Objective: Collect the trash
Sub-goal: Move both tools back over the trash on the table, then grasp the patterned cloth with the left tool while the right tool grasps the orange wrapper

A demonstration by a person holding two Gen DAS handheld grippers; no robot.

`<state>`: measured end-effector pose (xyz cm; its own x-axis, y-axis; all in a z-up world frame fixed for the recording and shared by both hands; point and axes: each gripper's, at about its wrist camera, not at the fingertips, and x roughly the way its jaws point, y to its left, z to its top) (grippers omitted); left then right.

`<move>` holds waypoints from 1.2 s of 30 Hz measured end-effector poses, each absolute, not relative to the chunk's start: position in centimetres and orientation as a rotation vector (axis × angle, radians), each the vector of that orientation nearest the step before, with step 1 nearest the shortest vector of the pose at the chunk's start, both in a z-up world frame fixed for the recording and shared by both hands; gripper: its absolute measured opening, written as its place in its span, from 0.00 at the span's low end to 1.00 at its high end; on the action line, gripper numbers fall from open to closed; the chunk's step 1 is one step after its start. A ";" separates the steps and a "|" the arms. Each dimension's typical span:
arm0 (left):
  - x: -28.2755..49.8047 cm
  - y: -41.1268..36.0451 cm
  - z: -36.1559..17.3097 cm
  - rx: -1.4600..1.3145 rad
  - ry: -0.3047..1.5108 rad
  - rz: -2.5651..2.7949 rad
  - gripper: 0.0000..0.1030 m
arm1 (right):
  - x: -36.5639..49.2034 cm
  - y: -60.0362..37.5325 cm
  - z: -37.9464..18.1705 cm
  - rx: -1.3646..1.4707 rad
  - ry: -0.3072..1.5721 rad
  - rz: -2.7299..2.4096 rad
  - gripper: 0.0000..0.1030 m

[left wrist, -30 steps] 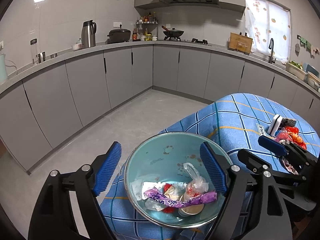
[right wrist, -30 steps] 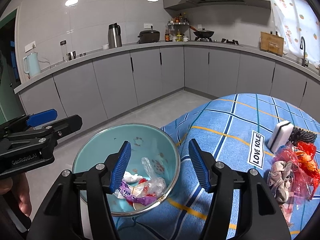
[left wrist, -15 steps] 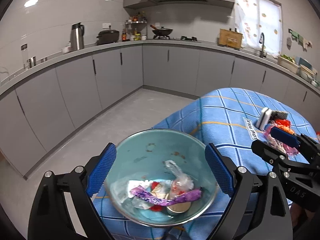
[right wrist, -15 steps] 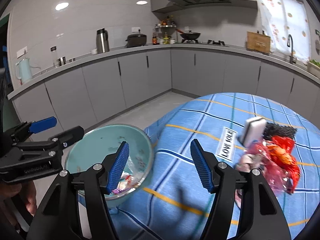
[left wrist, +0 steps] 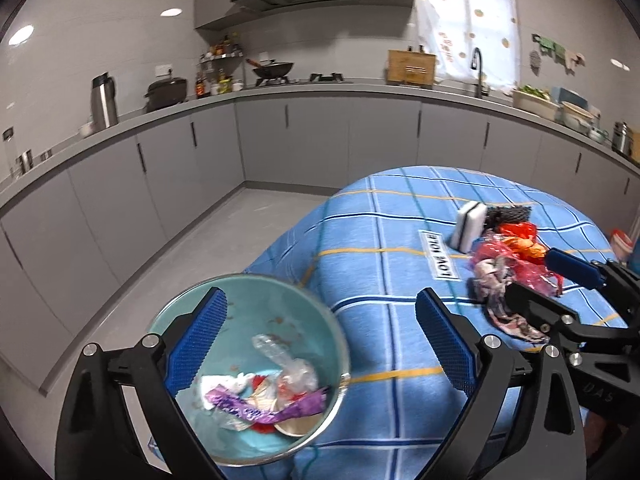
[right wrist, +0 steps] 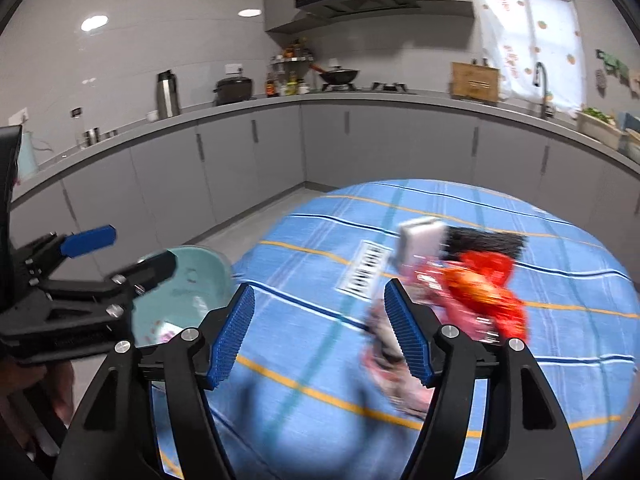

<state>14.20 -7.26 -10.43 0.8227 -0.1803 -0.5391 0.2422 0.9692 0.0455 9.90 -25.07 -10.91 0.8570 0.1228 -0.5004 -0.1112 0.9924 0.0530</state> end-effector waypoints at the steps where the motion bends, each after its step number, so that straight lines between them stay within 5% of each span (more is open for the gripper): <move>1: 14.3 -7.7 -10.4 0.120 0.561 -0.231 0.91 | 9.6 -25.8 -11.0 0.022 0.528 0.103 0.65; 23: 18.4 -23.6 -15.4 0.255 0.676 -0.460 0.90 | 6.6 -39.8 -13.8 0.131 0.563 -0.179 0.72; 28: 18.9 -23.8 -17.7 0.244 0.778 -0.554 0.34 | 6.8 -40.5 -14.4 0.151 0.579 -0.194 0.72; 31: 19.0 -23.2 -17.7 0.227 0.786 -0.567 0.15 | 7.3 -40.4 -14.2 0.150 0.583 -0.195 0.72; 36: 18.2 -21.3 -15.6 0.218 0.726 -0.558 0.11 | 9.4 -39.5 -13.2 0.104 0.581 -0.194 0.72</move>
<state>18.16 -21.31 -15.57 0.6106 -0.4058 -0.6801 0.5526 0.8335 -0.0012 9.38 -39.46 -13.18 0.8183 -0.1523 -0.5543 0.2108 0.9766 0.0428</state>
